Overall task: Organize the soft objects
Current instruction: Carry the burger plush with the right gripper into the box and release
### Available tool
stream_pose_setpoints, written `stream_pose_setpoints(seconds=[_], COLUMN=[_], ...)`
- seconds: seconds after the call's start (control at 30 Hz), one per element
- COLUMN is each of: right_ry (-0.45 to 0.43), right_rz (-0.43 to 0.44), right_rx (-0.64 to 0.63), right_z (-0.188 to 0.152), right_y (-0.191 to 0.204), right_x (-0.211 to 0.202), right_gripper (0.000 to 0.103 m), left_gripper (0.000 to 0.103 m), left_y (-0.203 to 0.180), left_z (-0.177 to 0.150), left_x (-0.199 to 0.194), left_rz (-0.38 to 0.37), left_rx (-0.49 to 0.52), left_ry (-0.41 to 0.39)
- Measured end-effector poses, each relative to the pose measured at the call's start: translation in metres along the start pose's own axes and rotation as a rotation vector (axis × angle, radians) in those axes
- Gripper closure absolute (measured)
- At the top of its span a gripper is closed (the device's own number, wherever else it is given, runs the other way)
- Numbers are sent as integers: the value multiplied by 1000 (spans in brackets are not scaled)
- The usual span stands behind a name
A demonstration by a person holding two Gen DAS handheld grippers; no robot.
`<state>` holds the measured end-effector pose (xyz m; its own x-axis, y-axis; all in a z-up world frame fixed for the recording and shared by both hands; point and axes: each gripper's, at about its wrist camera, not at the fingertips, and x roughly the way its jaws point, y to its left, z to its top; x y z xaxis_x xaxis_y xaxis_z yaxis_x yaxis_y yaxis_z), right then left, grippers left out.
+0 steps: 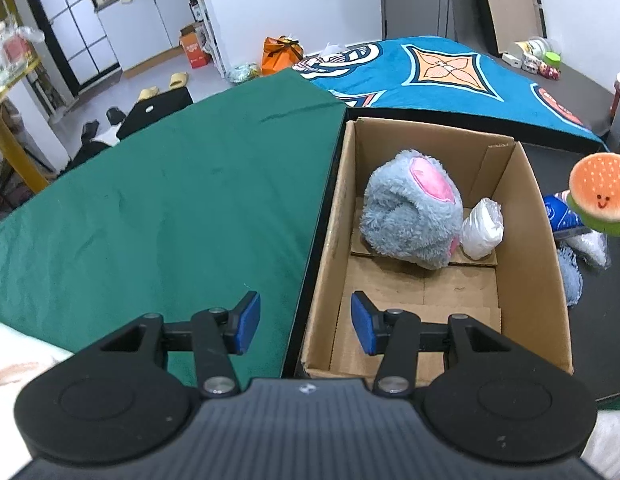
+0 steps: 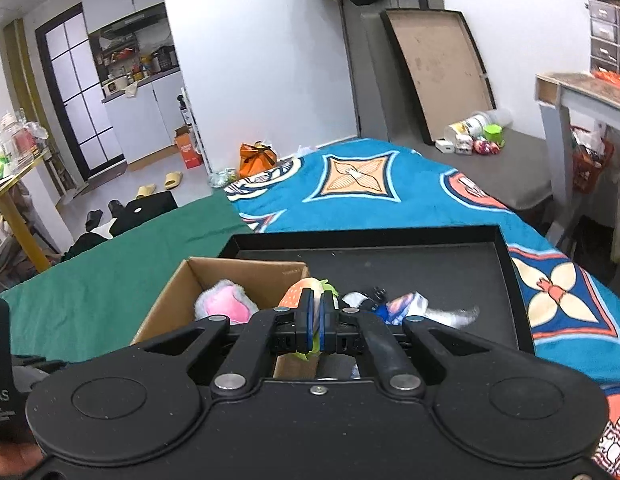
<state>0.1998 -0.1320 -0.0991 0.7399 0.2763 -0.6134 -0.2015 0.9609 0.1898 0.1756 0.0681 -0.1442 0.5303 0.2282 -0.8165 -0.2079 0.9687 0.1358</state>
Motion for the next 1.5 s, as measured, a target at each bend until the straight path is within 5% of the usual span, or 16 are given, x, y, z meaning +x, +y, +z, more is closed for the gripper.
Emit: stream_pose_setpoints(seconds=[0.43,0.77,1.0,1.23,1.5], right_ry=[46,102,126,114,149], right_rz=[38,90,36,7,11], right_rx=[-58,-36,-35,-36,-43], right_z=[-3,-9,-11,-13,-19], right_y=[37,50,41,17,-5], right_x=[17,30,35,24,21], right_gripper=[101,100,89,55,54], left_gripper=[59,91,91,91,91], left_y=[16,20,23,18,14], left_z=[-1,-2,-2,-3,-2], left_x=[10,16,15,11,6], left_rz=[-63,-117,-125,-101,-78], left_rx=[-77,-99,-112,-73,-58], left_ry=[39,51,43,25,12])
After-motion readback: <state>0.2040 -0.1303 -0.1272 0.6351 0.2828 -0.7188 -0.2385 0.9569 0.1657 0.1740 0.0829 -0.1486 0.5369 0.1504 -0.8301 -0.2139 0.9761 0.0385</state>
